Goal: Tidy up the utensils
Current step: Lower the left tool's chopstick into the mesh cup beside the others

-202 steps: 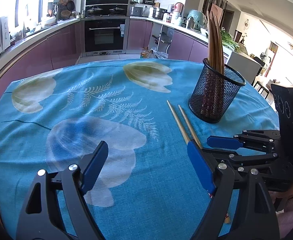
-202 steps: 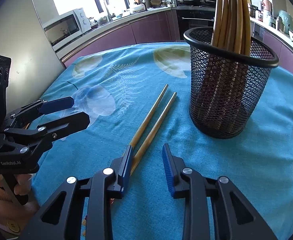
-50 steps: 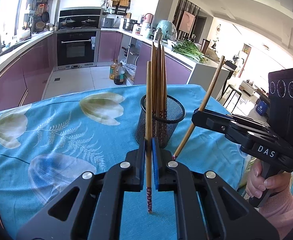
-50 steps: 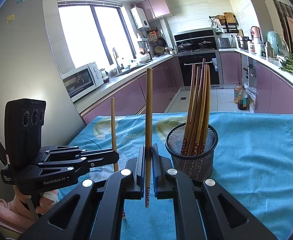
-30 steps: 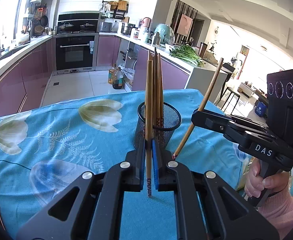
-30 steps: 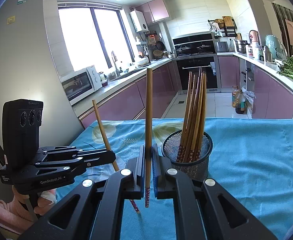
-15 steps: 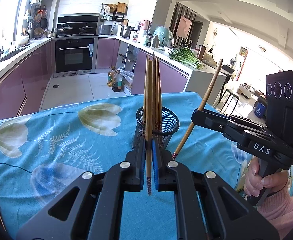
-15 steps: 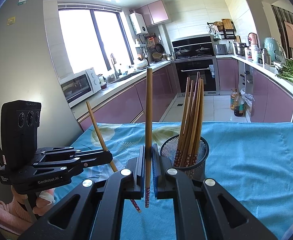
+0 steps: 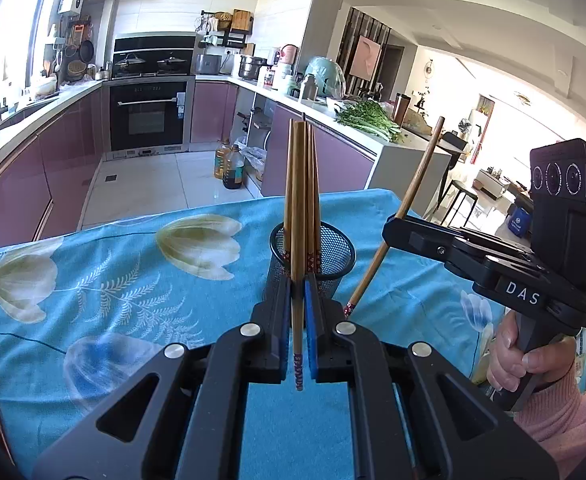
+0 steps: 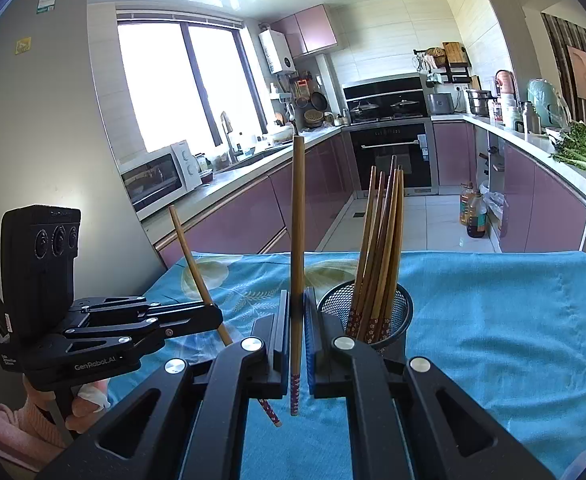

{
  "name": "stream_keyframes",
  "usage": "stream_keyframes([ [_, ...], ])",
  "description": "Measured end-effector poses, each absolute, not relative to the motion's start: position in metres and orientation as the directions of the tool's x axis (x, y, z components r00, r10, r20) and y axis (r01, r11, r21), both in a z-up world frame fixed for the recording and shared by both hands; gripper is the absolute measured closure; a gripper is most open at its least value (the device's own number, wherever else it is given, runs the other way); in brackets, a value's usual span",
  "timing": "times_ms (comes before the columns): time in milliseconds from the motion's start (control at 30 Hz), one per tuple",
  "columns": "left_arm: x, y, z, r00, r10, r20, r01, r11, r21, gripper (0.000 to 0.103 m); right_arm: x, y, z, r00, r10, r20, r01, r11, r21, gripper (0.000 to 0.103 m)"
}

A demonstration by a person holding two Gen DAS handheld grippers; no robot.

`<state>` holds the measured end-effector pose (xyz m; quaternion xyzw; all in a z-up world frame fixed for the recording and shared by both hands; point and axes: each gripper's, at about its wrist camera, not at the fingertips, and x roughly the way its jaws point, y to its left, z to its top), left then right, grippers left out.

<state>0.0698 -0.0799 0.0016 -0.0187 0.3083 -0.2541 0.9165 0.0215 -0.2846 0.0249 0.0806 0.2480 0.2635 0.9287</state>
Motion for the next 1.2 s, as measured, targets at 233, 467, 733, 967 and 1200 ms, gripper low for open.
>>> stream_keyframes([
  [233, 0.070, -0.080, 0.007, 0.687, -0.477, -0.548, 0.457, 0.870, -0.185, 0.096, 0.021, -0.284, 0.029, 0.743, 0.531, -0.407, -0.456, 0.847, 0.273, 0.097],
  [467, 0.071, -0.081, 0.011, 0.692, -0.478, -0.541, 0.459, 0.870, -0.181, 0.096, 0.023, -0.285, 0.033, 0.749, 0.529, -0.399, -0.458, 0.848, 0.267, 0.097],
  [733, 0.072, -0.081, 0.015, 0.699, -0.478, -0.533, 0.461, 0.870, -0.176, 0.096, 0.025, -0.283, 0.035, 0.752, 0.528, -0.394, -0.459, 0.849, 0.262, 0.097],
  [967, 0.074, -0.082, 0.020, 0.704, -0.478, -0.526, 0.463, 0.870, -0.170, 0.096, 0.026, -0.282, 0.037, 0.755, 0.528, -0.389, -0.461, 0.849, 0.258, 0.097],
  [1200, 0.074, -0.084, 0.024, 0.710, -0.477, -0.518, 0.466, 0.870, -0.162, 0.096, 0.027, -0.283, 0.038, 0.755, 0.529, -0.388, -0.461, 0.849, 0.259, 0.097],
])
